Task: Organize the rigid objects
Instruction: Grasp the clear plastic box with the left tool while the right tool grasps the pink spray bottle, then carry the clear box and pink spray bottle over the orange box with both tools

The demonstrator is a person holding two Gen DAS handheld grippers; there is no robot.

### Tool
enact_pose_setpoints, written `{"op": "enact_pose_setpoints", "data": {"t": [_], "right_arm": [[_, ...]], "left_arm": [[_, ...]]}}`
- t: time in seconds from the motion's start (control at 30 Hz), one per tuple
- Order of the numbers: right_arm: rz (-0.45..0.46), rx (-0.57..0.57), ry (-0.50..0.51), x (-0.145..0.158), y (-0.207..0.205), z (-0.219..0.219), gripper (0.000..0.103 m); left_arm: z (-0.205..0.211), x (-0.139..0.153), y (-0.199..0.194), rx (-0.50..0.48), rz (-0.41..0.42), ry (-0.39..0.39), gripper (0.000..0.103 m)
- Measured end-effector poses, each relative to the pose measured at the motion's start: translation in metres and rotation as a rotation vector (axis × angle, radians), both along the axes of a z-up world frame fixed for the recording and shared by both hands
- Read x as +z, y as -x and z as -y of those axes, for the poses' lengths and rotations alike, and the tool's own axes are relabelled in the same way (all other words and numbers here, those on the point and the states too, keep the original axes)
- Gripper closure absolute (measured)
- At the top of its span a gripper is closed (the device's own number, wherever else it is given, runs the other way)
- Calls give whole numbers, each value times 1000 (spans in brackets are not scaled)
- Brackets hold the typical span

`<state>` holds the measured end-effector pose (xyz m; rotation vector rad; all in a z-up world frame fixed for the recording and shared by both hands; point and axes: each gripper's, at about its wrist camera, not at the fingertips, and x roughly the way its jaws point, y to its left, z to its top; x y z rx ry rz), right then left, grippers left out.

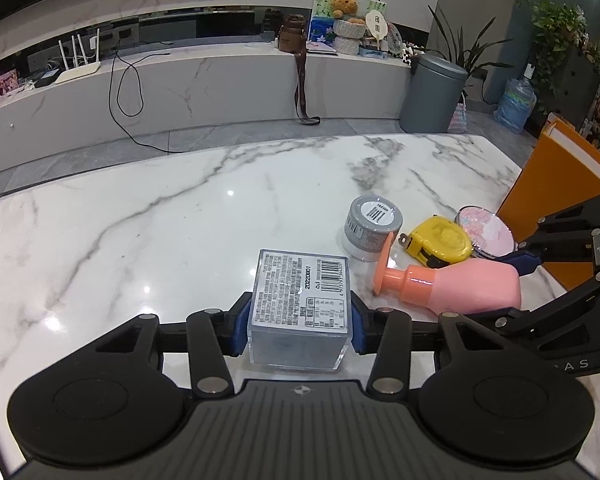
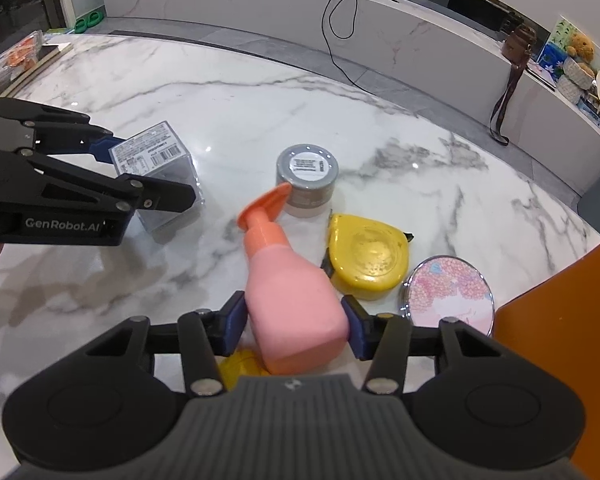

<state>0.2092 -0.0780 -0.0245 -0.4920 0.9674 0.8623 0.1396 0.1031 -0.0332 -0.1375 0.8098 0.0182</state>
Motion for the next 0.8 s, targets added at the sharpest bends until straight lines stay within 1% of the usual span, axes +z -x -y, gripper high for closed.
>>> {"op": "enact_pose_setpoints", "data": {"t": [0.07,0.27,0.57,0.8], "right_arm": [[-1,3,-8,4,1,1,54],[-2,2,-33,14,5,6,62],[-8,10,-55,26,9,14,62],[15,-1,-98,45,13,25,62]], "left_arm": [[1,5,1,2,5,-1,50],[9,15,4,-7,18,-9,50],[19,28,8,-18,27,-24,50],[30,45,16,-26,46,-41,50]]}}
